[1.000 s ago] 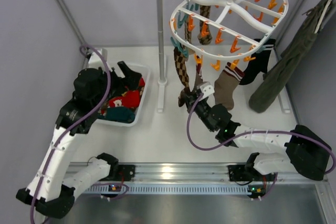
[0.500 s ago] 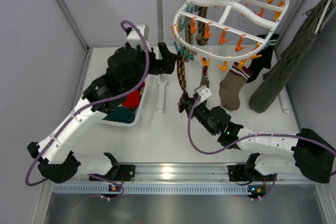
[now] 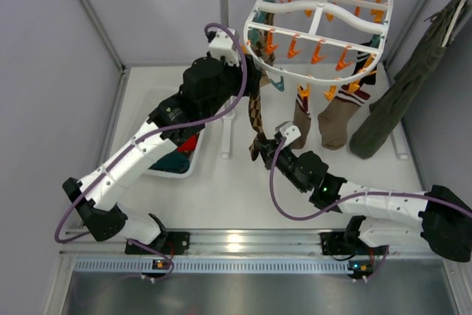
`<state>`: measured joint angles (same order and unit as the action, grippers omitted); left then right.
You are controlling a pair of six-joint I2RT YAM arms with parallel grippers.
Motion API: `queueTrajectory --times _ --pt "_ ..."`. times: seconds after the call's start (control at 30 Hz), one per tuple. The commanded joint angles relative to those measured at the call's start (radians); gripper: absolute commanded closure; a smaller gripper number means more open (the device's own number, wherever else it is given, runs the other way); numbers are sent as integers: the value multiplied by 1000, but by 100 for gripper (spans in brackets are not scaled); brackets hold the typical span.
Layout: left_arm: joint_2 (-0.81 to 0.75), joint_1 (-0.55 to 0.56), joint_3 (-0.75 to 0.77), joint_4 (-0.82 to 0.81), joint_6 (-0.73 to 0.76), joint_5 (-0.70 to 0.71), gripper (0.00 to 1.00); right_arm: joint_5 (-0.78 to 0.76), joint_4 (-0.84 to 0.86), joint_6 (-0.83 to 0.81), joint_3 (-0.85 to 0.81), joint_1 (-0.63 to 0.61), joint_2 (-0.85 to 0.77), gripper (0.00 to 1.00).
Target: Remove the socks clipped to the hanger
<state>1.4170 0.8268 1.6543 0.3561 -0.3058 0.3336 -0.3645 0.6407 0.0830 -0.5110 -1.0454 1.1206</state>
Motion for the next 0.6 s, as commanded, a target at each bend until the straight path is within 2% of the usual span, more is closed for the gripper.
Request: queueTrajectory --times 0.0,0.07,0.3,0.5,0.57 --pt "0 2 27 -117 43 -5 37 12 -3 18 14 -18 -38 100" --pt "7 2 32 -129 59 -13 41 18 -7 18 12 -18 -41 100" --pt "54 2 67 -132 60 -53 45 27 -15 26 14 -18 -47 100" --pt "83 2 84 -134 59 -54 64 25 -19 29 22 -19 -61 100" --pt "89 2 90 -134 56 -53 77 24 -21 27 31 -19 -67 100"
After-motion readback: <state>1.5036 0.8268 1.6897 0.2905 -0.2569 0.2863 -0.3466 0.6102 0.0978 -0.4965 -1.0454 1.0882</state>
